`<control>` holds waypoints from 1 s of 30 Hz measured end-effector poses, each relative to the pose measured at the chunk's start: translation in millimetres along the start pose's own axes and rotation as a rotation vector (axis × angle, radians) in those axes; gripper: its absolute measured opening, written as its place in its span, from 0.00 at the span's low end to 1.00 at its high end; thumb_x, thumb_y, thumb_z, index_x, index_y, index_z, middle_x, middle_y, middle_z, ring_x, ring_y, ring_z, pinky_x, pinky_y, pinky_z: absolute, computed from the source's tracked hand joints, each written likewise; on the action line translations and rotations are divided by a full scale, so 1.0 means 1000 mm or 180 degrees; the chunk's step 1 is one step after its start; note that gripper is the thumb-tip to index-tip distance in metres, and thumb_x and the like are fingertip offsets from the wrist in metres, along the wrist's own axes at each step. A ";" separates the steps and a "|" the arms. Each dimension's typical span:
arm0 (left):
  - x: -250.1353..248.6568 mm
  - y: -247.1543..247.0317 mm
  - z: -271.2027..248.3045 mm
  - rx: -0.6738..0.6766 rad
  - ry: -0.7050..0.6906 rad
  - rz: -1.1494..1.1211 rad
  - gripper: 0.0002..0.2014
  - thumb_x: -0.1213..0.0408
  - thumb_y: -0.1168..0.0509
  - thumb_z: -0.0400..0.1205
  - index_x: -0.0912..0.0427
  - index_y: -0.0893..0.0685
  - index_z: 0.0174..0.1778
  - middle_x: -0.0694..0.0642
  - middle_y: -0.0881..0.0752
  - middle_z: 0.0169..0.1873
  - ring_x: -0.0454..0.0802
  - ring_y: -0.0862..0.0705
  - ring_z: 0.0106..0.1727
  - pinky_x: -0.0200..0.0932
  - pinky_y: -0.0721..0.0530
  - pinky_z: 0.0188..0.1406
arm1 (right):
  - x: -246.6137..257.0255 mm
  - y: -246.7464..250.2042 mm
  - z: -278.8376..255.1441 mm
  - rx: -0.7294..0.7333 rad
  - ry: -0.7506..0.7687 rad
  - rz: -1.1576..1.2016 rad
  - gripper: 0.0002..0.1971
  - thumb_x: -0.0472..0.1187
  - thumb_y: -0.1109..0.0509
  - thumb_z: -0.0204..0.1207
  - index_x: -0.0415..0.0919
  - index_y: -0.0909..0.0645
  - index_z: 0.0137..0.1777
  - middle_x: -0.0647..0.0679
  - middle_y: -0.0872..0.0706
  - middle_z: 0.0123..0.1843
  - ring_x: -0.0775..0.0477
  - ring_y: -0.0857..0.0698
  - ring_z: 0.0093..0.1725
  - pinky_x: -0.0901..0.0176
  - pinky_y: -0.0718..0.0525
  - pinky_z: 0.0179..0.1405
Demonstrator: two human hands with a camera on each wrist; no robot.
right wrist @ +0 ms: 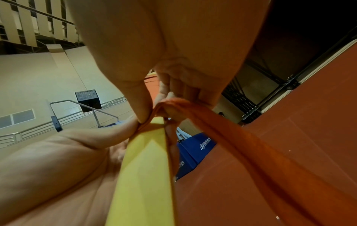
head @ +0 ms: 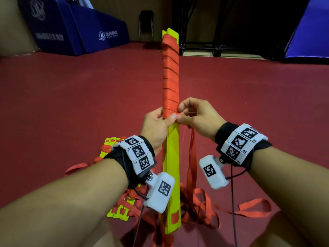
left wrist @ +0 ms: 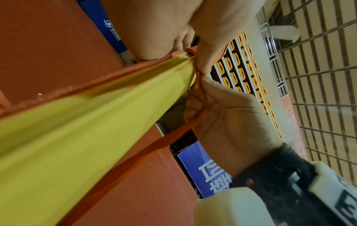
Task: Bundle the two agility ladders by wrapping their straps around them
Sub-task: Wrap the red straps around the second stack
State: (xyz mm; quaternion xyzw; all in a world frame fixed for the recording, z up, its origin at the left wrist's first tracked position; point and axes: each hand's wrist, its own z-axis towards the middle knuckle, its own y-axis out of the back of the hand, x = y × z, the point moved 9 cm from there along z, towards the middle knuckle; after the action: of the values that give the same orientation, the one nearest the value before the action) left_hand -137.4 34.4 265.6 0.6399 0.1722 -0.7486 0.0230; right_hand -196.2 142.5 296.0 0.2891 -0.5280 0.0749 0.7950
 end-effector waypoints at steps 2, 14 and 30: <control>-0.001 0.000 0.000 -0.0032 -0.0006 0.0050 0.09 0.79 0.38 0.86 0.63 0.15 0.49 0.60 0.11 0.42 0.47 0.12 0.38 0.41 0.13 0.43 | -0.006 0.004 0.001 -0.0114 -0.0099 -0.0136 0.12 0.35 0.21 0.75 0.43 0.23 0.43 0.53 0.20 0.30 0.61 0.24 0.25 0.66 0.24 0.29; 0.003 0.008 0.003 -0.0243 0.0285 -0.0278 0.06 0.77 0.37 0.86 0.63 0.19 0.55 0.62 0.14 0.44 0.55 0.14 0.37 0.53 0.14 0.44 | -0.014 -0.005 -0.002 0.0372 -0.0158 -0.0394 0.06 0.34 0.33 0.85 0.42 0.15 0.50 0.55 0.19 0.31 0.56 0.25 0.30 0.67 0.26 0.31; 0.010 0.019 -0.002 -0.0434 0.0434 0.0156 0.04 0.61 0.34 0.89 0.58 0.19 0.52 0.61 0.13 0.45 0.55 0.16 0.37 0.59 0.20 0.47 | -0.007 0.000 -0.003 -0.0186 0.0041 -0.0011 0.05 0.38 0.21 0.77 0.40 0.15 0.43 0.48 0.19 0.33 0.56 0.25 0.29 0.61 0.27 0.32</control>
State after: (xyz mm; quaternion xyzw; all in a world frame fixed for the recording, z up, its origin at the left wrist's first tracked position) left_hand -132.6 18.7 251.8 0.6903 0.2082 -0.6891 0.0730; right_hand -196.5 145.6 288.9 0.2663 -0.5243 0.0599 0.8066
